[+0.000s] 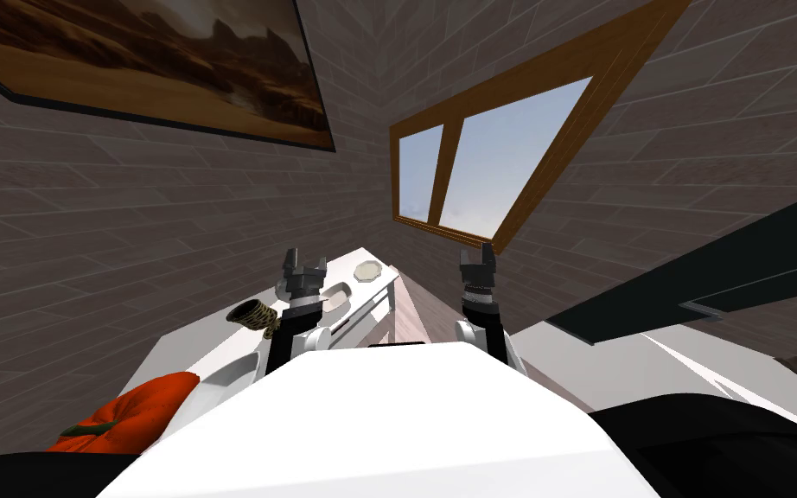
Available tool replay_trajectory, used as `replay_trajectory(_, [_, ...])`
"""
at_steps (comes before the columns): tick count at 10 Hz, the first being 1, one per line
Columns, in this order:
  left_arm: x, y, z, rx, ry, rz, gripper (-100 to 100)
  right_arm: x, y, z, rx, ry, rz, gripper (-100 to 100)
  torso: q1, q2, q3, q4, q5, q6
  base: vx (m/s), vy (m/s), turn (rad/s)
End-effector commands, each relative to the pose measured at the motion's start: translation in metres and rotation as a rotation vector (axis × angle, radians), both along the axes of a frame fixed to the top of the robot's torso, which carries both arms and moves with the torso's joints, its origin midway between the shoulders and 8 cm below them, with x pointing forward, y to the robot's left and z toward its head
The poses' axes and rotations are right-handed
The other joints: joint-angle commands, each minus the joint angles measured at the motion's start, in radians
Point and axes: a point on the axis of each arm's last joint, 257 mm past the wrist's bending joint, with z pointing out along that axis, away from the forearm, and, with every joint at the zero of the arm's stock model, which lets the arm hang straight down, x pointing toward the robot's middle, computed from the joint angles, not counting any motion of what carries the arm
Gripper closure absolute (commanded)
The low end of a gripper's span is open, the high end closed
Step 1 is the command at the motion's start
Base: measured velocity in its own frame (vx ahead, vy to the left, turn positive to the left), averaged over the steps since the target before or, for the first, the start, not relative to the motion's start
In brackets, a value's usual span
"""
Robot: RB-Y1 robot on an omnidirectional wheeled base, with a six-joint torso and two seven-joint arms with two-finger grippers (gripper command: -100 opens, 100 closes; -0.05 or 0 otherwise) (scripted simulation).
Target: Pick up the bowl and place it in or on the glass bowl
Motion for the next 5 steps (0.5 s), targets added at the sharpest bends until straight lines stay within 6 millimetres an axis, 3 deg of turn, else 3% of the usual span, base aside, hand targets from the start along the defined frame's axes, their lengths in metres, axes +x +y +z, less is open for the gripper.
replay_trajectory(1, [0.003, -0.001, -0.005, 0.031, 0.022, -0.013, -100, 0.000, 0.000, 0.000, 0.000, 0.000, 0.000, 0, 0.000, 0.000, 0.000, 0.000, 0.000, 0.000, 0.000, 0.000, 0.000])
replay_trajectory(5, [0.014, 0.008, -0.038, 0.096, 0.131, -0.024, -100, 0.000, 0.000, 0.000, 0.000, 0.000, 0.000, 0, 0.000, 0.000, 0.000, 0.000, 0.000, 0.000, -0.002, -0.009, 0.008])
